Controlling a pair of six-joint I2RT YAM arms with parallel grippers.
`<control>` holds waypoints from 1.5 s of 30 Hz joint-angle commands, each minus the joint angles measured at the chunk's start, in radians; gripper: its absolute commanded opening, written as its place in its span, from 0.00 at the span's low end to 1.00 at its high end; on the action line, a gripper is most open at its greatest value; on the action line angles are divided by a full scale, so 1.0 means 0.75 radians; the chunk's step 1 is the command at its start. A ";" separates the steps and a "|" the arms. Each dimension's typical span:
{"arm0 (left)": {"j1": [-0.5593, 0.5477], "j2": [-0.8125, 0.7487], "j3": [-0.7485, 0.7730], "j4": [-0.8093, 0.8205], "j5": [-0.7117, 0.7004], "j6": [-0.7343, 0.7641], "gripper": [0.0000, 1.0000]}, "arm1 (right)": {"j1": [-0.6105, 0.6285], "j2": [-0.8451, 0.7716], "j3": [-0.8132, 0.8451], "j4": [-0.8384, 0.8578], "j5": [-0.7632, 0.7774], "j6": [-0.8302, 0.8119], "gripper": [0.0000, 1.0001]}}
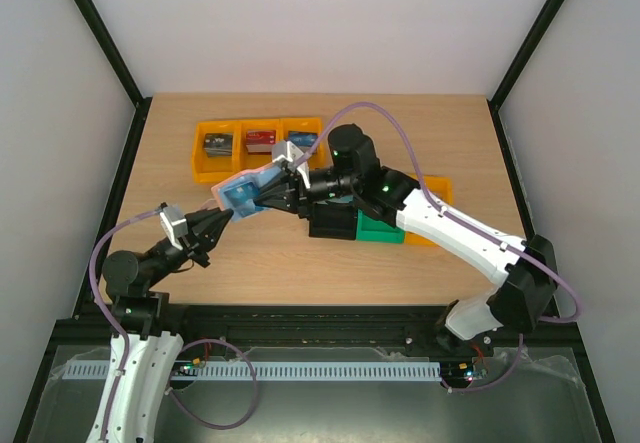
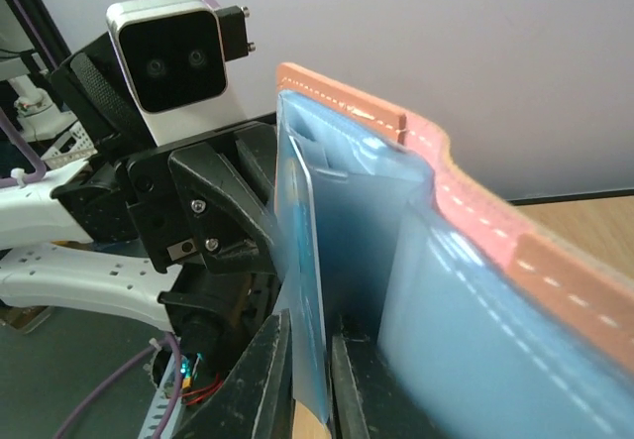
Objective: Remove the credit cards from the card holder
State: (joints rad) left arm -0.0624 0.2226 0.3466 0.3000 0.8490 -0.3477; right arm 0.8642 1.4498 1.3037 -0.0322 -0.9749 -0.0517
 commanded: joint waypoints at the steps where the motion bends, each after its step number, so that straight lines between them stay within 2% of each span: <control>1: 0.003 -0.018 0.012 0.035 0.006 0.011 0.02 | 0.001 0.036 0.005 0.024 -0.035 0.015 0.11; 3: 0.003 -0.019 0.010 0.047 0.001 -0.002 0.02 | 0.001 0.051 0.015 -0.012 -0.026 0.005 0.10; 6: 0.003 -0.014 0.009 0.058 -0.010 -0.028 0.02 | 0.001 0.061 0.018 -0.049 -0.017 -0.013 0.02; 17: 0.004 -0.015 -0.045 0.023 -0.054 -0.209 0.02 | -0.115 -0.073 -0.045 -0.021 0.050 0.004 0.02; 23: 0.003 0.039 -0.118 -0.088 -0.120 -0.509 0.02 | -0.170 -0.142 -0.065 -0.019 0.125 0.009 0.02; 26: 0.010 0.121 -0.168 -0.234 -0.267 -0.688 0.02 | -0.196 -0.176 -0.060 -0.048 0.184 0.004 0.02; 29: 0.061 0.193 -0.201 -0.458 -0.468 -0.773 0.02 | -0.198 -0.186 -0.046 -0.098 0.223 -0.017 0.02; 33: 0.101 0.221 -0.265 -0.547 -0.532 -0.878 0.02 | -0.198 -0.181 -0.057 -0.096 0.207 0.009 0.02; 37: 0.147 0.270 -0.284 -0.731 -0.669 -0.942 0.03 | -0.195 -0.154 -0.047 -0.111 0.169 0.025 0.02; 39: 0.169 0.290 -0.270 -0.825 -0.744 -0.974 0.21 | -0.195 -0.136 -0.033 -0.132 0.159 0.028 0.02; 42: 0.208 0.273 -0.212 -0.916 -0.880 -0.981 0.59 | -0.196 -0.111 -0.006 -0.179 0.180 0.025 0.02; 43: 0.224 0.266 -0.180 -0.928 -0.923 -0.978 0.68 | -0.195 -0.105 0.000 -0.193 0.189 0.026 0.02; 45: 0.247 0.264 -0.097 -0.931 -0.982 -0.965 0.79 | -0.192 -0.093 0.011 -0.217 0.196 0.021 0.02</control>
State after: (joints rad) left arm 0.0925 0.4332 0.1566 -0.3302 0.2565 -1.0561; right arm 0.7193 1.3605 1.2678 -0.1402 -0.8364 -0.0399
